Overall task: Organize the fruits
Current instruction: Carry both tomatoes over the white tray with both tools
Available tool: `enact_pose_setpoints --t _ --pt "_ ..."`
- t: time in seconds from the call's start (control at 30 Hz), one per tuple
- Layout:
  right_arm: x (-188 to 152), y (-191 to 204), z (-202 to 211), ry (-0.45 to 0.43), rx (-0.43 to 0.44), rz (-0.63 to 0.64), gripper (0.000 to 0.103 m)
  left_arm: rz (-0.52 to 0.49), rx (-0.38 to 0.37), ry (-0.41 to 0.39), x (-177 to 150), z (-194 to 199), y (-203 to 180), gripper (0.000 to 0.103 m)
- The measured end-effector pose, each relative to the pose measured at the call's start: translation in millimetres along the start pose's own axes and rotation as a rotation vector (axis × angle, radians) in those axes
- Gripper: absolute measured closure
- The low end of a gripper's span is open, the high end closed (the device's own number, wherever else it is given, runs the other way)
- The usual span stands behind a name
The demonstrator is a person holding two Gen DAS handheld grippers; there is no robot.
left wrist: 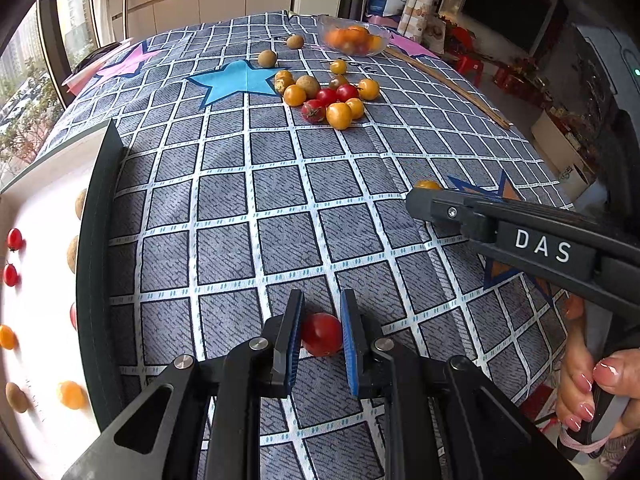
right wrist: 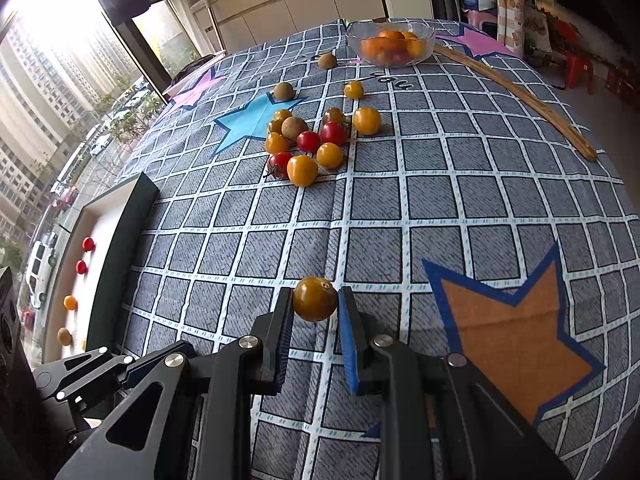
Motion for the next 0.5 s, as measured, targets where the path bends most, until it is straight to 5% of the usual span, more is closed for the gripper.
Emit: enact_pose_setpoints --t 0.5 --pt "-32 7 26 0.003 -0.007 -0.017 0.079 0.006 -0.015 -0.041 -17 32 0 0.083"
Point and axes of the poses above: each gripper's, at about its wrist camera, not at the fingertips, and z roughly against the way its jaws point, y to its left, x to its top, the point moved 5 cm from there along -z, roughly the way its jaws point, and after that the axes turned 3 degrees about -x, right-handed, at the moved point
